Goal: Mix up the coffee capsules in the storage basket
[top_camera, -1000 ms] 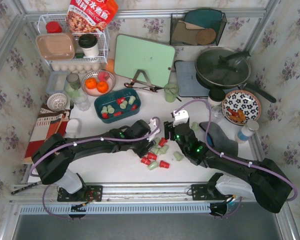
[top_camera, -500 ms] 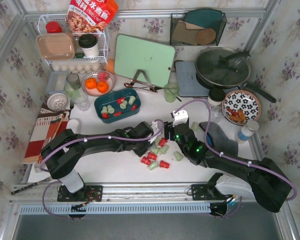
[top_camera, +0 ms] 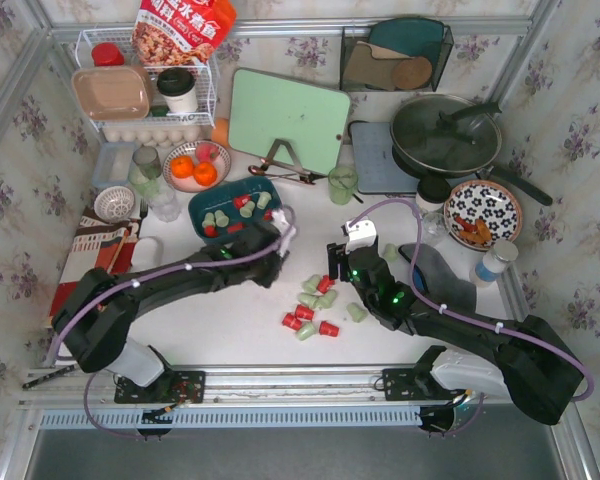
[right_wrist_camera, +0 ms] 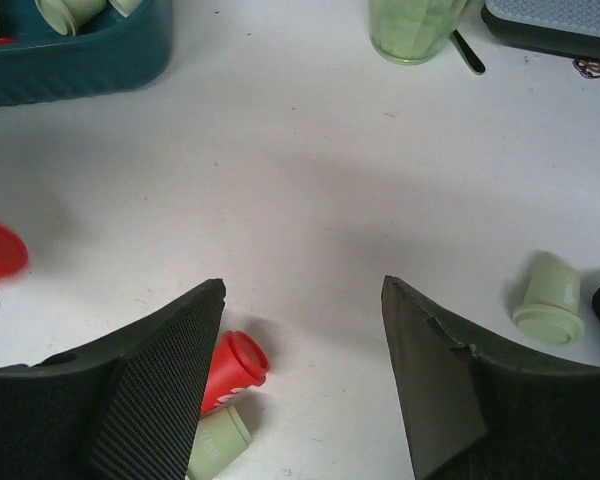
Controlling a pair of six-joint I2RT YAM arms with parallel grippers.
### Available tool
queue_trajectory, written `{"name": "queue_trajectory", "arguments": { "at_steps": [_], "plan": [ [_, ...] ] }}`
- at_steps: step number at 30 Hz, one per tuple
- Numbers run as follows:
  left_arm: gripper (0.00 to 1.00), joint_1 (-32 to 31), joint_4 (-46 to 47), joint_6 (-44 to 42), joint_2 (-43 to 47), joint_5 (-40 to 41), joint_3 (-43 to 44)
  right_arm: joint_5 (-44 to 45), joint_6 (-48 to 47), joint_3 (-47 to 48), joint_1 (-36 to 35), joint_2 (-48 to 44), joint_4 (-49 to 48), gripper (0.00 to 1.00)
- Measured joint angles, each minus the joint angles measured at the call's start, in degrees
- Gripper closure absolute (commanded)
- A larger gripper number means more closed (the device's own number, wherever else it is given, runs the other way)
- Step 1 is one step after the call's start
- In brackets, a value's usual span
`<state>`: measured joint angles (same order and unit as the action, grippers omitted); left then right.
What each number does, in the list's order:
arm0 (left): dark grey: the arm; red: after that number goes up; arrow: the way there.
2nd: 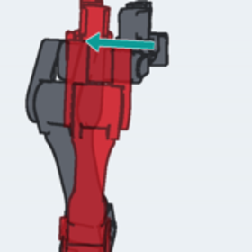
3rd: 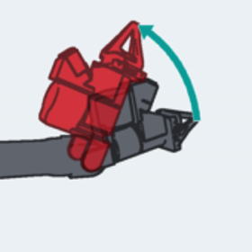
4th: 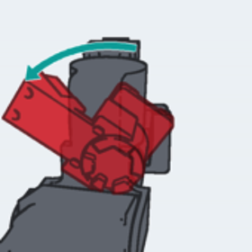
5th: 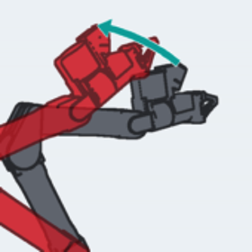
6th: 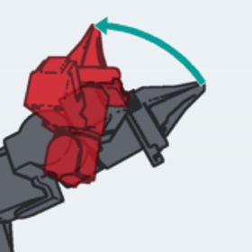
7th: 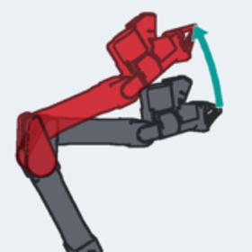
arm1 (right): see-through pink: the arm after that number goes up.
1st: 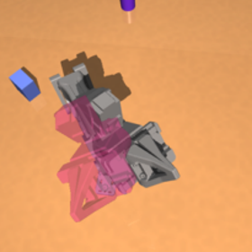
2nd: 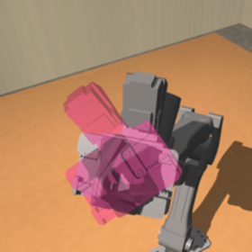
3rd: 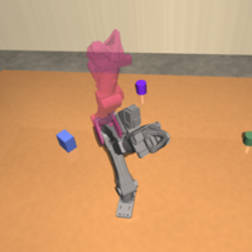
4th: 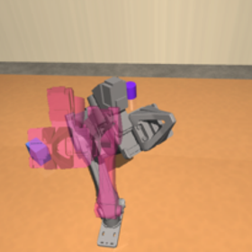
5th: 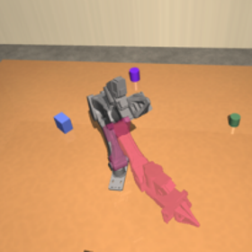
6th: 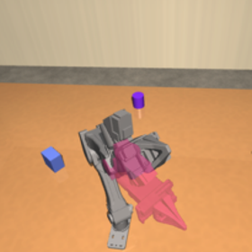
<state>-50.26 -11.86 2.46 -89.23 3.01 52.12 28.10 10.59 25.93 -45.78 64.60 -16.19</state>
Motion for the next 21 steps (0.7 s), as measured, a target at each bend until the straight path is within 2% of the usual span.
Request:
{"name": "queue_trajectory", "arguments": {
  "at_steps": [4, 6, 11, 16, 21],
  "plan": [
    [0.73, 10.01, -0.09, 4.09, 3.54, 0.33, 0.33, 0.0, 0.02, 0.02, 0.0, 0.02, 0.0, 0.28],
    [0.73, 14.51, -0.92, 6.4, 3.87, 3.02, 1.77, -0.02, 0.04, 0.15, 0.0, 0.31, 0.0, 0.28],
    [0.69, 22.49, -2.12, 9.97, 2.75, 6.64, 6.82, -0.02, 0.24, 0.33, 0.0, 0.74, 0.04, 0.28],
    [0.5, 29.05, -4.07, 12.24, -2.97, 9.11, 13.14, -0.83, 0.87, 0.96, 0.0, 1.97, 0.22, 0.28],
    [0.44, 32.57, -4.37, 13.29, -10.21, 8.7, 17.57, -2.05, 1.53, 2.67, 0.0, 5.16, 0.76, 0.27]
  ]
}}
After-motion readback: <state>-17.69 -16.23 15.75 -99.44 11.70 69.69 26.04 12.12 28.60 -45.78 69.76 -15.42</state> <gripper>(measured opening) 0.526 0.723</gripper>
